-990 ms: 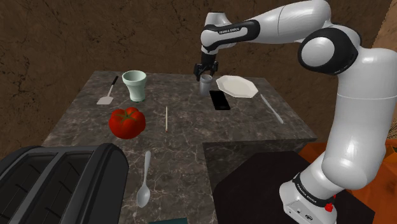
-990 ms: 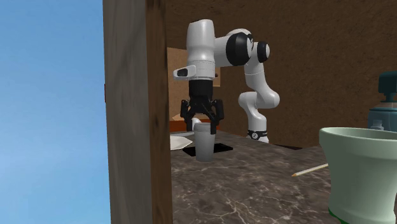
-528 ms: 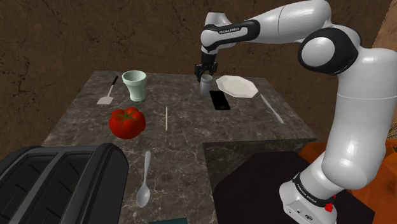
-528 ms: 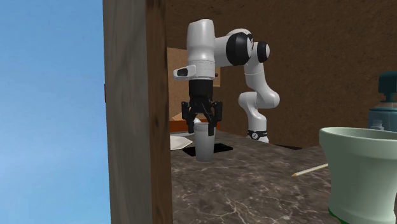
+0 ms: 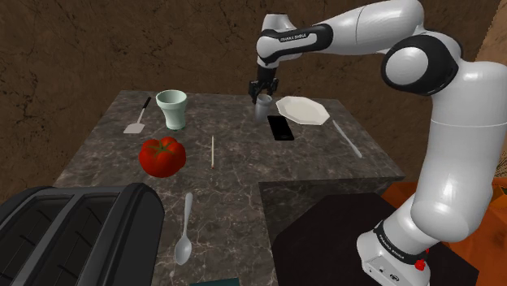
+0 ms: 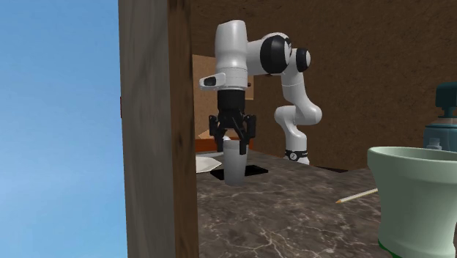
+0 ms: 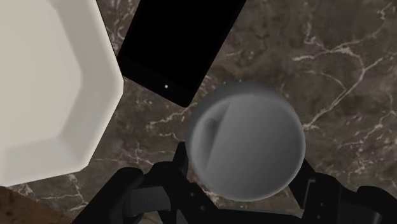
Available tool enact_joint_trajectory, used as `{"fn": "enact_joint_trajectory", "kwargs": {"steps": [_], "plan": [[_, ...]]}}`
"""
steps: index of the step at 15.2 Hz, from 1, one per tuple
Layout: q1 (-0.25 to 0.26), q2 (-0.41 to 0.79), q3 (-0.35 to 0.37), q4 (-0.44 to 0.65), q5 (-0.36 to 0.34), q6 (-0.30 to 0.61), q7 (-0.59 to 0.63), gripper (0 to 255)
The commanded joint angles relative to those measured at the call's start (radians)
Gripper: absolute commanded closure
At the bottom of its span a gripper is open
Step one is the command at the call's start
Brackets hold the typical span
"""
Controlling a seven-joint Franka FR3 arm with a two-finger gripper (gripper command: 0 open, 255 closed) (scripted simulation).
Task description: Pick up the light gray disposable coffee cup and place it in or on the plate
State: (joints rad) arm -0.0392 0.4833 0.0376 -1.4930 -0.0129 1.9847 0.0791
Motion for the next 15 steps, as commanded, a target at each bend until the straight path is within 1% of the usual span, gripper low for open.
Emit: {"fn": "enact_joint_trajectory", "kwargs": {"steps": [1, 14, 15], "plan": [[0.000, -0.006, 0.000, 0.017, 0.000, -0.023, 0.000, 255], [0.001, -0.029, 0.001, 0.156, 0.001, -0.186, 0.000, 255], [0.001, -0.030, 0.001, 0.157, 0.001, -0.187, 0.000, 255]]}}
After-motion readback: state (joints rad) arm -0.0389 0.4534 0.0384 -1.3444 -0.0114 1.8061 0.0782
